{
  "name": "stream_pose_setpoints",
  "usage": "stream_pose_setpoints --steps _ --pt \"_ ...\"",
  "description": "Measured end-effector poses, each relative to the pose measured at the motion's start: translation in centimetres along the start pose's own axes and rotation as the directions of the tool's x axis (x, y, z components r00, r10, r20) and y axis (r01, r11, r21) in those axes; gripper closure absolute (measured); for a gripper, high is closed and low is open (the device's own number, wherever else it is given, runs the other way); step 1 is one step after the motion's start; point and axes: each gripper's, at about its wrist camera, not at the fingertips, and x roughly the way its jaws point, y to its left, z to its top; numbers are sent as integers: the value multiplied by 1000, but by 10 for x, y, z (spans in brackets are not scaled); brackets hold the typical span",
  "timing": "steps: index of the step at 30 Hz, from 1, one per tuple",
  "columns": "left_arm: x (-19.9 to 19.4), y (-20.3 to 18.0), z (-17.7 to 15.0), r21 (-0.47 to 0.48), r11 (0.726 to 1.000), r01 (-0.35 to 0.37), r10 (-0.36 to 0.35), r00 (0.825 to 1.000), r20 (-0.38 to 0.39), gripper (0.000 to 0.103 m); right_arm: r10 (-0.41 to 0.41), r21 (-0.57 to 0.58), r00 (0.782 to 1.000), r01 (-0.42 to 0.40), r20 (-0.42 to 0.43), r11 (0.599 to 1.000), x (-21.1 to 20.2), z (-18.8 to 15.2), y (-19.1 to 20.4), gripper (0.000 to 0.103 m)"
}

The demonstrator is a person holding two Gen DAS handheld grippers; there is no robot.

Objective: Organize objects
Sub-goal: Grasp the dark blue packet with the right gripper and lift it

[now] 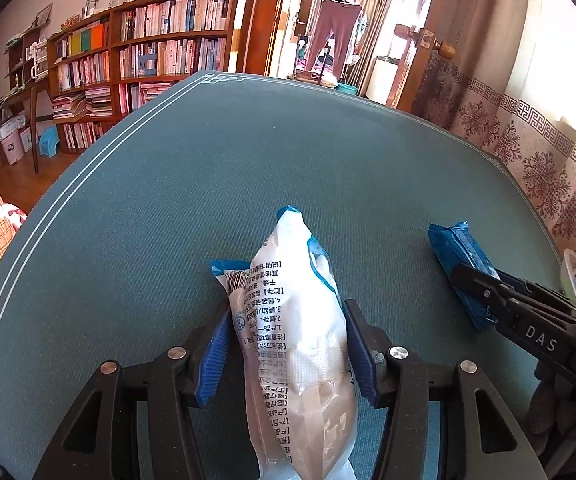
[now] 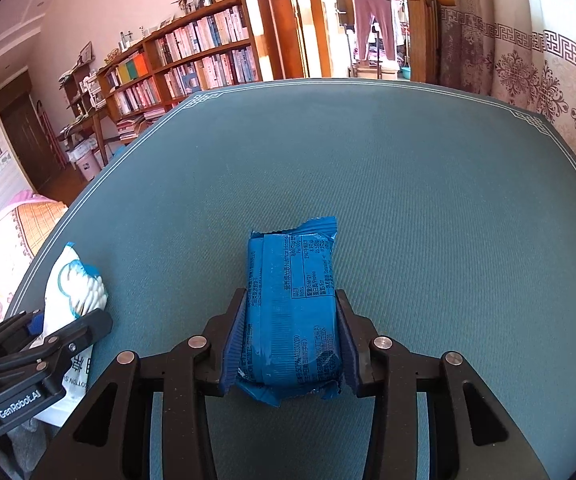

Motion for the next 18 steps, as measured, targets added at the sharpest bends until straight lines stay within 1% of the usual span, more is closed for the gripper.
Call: stream_pose_setpoints --steps 2,3,7,14,18 --pt "0 0 0 0 1000 3 -3 1000 2 47 3 13 1000 -3 0 1000 -6 -6 -4 61" --pt "-1 -1 0 1 1000 9 -9 1000 3 51 4 20 1000 -4 0 1000 -9 -9 -6 61" --pt "-3 -2 0 0 999 45 -45 999 9 54 9 56 1000 -9 1 998 -21 -20 -15 61" --pt "-12 -2 2 -12 993 121 -121 992 40 54 5 119 1000 -6 7 993 -42 -37 -31 61" --pt "-13 -10 3 9 993 120 -120 992 31 54 -4 137 1000 2 13 991 -58 -49 -39 61"
